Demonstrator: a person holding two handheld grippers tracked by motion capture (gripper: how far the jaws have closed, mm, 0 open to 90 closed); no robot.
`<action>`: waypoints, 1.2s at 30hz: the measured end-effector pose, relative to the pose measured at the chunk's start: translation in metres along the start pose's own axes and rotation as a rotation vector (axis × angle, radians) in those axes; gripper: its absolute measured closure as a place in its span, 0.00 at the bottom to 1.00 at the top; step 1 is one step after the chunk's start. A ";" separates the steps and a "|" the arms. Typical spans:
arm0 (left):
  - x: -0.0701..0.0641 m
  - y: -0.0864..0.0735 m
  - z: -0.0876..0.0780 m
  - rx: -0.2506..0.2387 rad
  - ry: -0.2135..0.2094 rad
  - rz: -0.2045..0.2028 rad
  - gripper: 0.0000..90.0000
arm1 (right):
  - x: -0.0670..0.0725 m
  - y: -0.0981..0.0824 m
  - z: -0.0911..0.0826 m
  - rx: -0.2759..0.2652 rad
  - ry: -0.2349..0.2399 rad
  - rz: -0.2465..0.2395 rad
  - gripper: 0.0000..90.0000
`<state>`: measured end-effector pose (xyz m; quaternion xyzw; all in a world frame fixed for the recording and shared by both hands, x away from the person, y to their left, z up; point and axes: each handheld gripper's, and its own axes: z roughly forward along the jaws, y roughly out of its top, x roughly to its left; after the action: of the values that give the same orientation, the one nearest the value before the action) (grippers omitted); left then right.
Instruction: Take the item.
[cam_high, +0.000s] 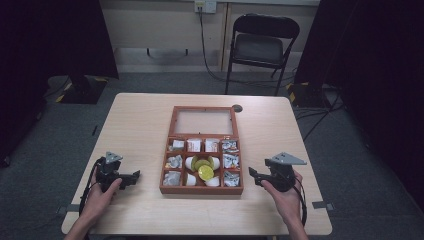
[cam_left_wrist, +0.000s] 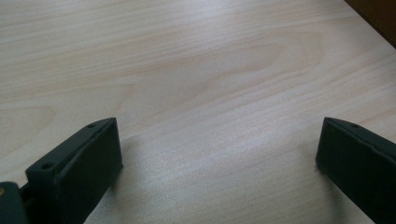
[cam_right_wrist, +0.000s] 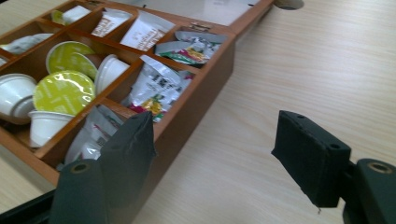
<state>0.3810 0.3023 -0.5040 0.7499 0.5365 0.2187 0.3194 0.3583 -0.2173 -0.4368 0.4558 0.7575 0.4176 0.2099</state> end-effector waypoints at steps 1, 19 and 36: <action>0.000 0.000 0.000 0.000 0.000 0.000 0.00 | 0.001 0.001 0.001 -0.001 0.007 -0.004 0.31; 0.000 0.000 0.000 0.000 0.000 0.000 0.00 | 0.023 0.020 0.016 -0.005 0.101 -0.036 0.32; 0.000 0.000 0.000 0.000 0.000 0.000 0.00 | 0.044 0.039 0.035 -0.016 0.143 -0.066 0.33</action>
<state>0.3810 0.3023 -0.5040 0.7499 0.5366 0.2187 0.3194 0.3811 -0.1547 -0.4218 0.3978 0.7818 0.4480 0.1727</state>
